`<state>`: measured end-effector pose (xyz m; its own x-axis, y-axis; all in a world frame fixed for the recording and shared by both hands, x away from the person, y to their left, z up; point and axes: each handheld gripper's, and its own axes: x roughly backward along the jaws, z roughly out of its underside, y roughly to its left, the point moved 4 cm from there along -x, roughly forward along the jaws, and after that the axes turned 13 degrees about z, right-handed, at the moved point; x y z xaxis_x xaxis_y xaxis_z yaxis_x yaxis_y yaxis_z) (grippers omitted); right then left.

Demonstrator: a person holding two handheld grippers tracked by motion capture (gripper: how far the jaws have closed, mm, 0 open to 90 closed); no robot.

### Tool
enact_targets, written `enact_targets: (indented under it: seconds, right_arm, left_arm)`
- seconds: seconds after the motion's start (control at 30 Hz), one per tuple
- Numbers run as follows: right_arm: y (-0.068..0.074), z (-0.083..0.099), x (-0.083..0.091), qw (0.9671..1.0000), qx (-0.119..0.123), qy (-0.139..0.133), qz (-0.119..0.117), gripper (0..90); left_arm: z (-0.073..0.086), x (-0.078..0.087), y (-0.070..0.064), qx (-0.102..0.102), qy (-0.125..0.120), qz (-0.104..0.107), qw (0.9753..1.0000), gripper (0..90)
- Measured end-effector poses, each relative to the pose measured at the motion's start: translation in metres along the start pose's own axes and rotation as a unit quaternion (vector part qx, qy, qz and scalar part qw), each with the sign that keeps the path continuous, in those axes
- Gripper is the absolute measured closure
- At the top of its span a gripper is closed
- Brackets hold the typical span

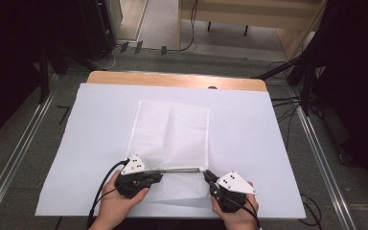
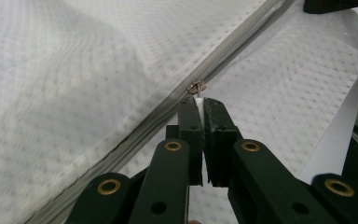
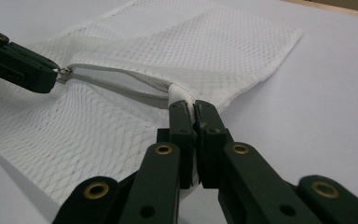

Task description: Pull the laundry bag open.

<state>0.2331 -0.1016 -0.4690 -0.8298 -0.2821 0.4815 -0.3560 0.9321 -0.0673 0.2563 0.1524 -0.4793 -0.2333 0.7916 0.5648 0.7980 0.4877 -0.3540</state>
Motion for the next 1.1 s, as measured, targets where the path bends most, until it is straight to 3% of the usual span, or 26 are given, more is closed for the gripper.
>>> enact_targets:
  seconds: [0.17,0.3,0.37,0.67,0.77,0.9,1.03,1.1]
  right_arm:
    - [-0.003,0.0,0.0,1.0,-0.005,0.0,0.005,88.2]
    - [-0.008,0.0,0.001,0.9999,-0.01,-0.001,0.009,88.2]
    - [-0.01,0.0,0.002,0.9998,-0.014,-0.001,0.011,88.2]
    - [-0.011,-0.002,0.003,0.9998,-0.006,-0.003,0.02,88.3]
    - [-0.011,-0.002,0.004,0.9998,-0.006,-0.004,0.021,88.3]
    - [-0.011,-0.002,0.003,0.9997,-0.001,-0.002,0.023,88.3]
    - [-0.009,-0.002,0.005,0.9997,0.005,-0.003,0.026,88.3]
    - [-0.009,-0.003,0.005,0.9997,0.005,-0.004,0.023,88.3]
  left_arm:
    - [0.005,0.009,0.008,0.014,-0.003,-0.009,0.9999,87.8]
    - [0.009,0.021,0.015,0.017,-0.005,-0.023,0.9996,87.8]
    - [0.014,0.031,0.021,0.028,-0.007,-0.027,0.9992,87.8]
    - [0.031,0.055,0.037,0.037,0.009,-0.064,0.9972,87.8]
    - [0.036,0.061,0.04,0.048,0.01,-0.063,0.9968,87.8]
    - [0.038,0.069,0.043,0.036,0.013,-0.085,0.9957,87.8]
    - [0.04,0.07,0.042,0.033,0.016,-0.087,0.9955,87.8]
    - [0.041,0.074,0.043,0.051,-0.001,-0.066,0.9965,87.7]
